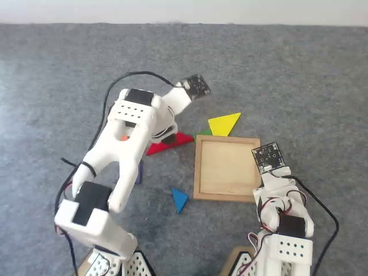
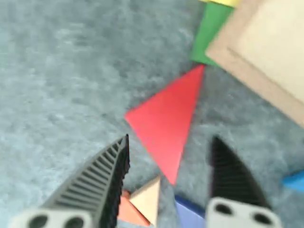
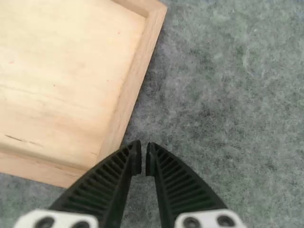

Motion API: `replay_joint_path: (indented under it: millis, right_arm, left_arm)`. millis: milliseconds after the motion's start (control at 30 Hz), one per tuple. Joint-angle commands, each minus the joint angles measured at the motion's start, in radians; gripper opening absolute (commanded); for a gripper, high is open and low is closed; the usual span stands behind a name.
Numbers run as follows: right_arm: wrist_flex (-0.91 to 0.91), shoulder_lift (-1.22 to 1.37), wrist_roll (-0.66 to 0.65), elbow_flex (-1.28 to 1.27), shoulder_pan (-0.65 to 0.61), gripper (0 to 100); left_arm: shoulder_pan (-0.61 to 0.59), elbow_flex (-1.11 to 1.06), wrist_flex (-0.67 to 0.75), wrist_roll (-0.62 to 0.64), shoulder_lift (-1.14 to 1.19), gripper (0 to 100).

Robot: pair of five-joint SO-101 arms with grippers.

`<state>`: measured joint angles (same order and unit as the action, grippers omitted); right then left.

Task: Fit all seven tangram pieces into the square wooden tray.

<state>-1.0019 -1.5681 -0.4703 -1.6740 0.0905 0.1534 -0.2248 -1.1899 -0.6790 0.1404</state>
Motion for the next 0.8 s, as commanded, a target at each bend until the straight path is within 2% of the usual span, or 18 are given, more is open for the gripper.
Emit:
replay_joint_path:
  millis: [0, 67, 133, 233, 267, 367, 633, 767]
  right_arm:
    - [0.019, -0.01, 0.003, -0.017, 0.001, 3.9]
    - [0.019, -0.01, 0.003, -0.017, 0.001, 3.9]
    - [0.019, -0.01, 0.003, -0.017, 0.001, 3.9]
    - [0.019, -0.01, 0.003, -0.017, 0.001, 3.9]
    - [0.019, -0.01, 0.003, -0.017, 0.001, 3.9]
    - [0.019, -0.01, 0.003, -0.017, 0.001, 3.9]
    - [0.019, -0.01, 0.003, -0.017, 0.001, 3.9]
    - [0.019, -0.01, 0.003, -0.017, 0.001, 3.9]
  left_arm:
    - [-0.034, 0.108, 0.04, 0.11, 0.017, 32]
    - [-0.063, 0.162, 0.038, 0.161, 0.075, 30]
    - [-0.091, 0.236, -0.002, 0.262, 0.117, 28]
    - [-0.097, 0.361, -0.176, 0.362, 0.13, 28]
    - [-0.071, 0.404, -0.255, 0.31, 0.141, 28]
    - [-0.003, 0.466, -0.388, -0.009, 0.175, 30]
    - [-0.086, 0.642, -0.344, -0.002, 0.402, 30]
    - [-0.083, 0.762, -0.351, -0.005, 0.519, 32]
